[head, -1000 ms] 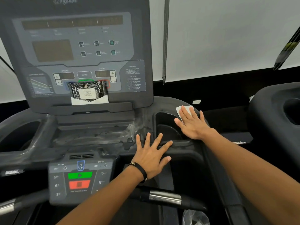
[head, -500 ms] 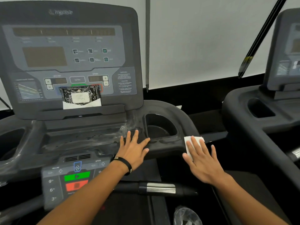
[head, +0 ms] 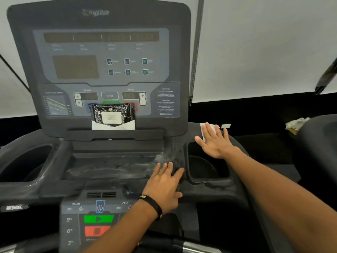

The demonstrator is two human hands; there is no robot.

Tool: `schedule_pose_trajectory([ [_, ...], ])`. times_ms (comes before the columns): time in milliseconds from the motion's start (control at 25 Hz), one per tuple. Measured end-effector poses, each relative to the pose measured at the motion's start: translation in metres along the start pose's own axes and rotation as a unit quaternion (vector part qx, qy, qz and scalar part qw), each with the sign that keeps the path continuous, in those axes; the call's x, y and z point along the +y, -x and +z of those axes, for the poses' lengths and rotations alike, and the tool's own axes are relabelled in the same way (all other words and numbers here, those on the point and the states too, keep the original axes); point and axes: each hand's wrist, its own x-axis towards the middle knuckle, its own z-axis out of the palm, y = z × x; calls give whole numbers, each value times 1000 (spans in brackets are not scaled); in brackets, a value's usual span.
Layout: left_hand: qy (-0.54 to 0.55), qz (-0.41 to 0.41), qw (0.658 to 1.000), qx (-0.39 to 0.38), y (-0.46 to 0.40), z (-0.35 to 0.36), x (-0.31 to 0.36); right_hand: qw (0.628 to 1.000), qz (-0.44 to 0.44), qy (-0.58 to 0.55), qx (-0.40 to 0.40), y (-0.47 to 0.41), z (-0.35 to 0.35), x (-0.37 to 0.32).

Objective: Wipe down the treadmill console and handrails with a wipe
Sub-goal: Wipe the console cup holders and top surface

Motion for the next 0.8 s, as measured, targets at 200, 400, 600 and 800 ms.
schedule_pose_trajectory([
  [200, -20, 16, 1000, -6, -8, -7, -9, 992, -114, 44, -23, -33, 0, -61],
  [400, 38, 3, 999, 18, -7, -12, -7, 984, -154, 73, -46, 7, 15, -93],
  [600, 124, -12, 990, 63, 8, -7, -9, 983, -155, 88, -42, 89, 30, -99],
  [800, 68, -14, 995, 73, 16, -4, -16, 979, -193, 43, -50, 164, 55, -96],
])
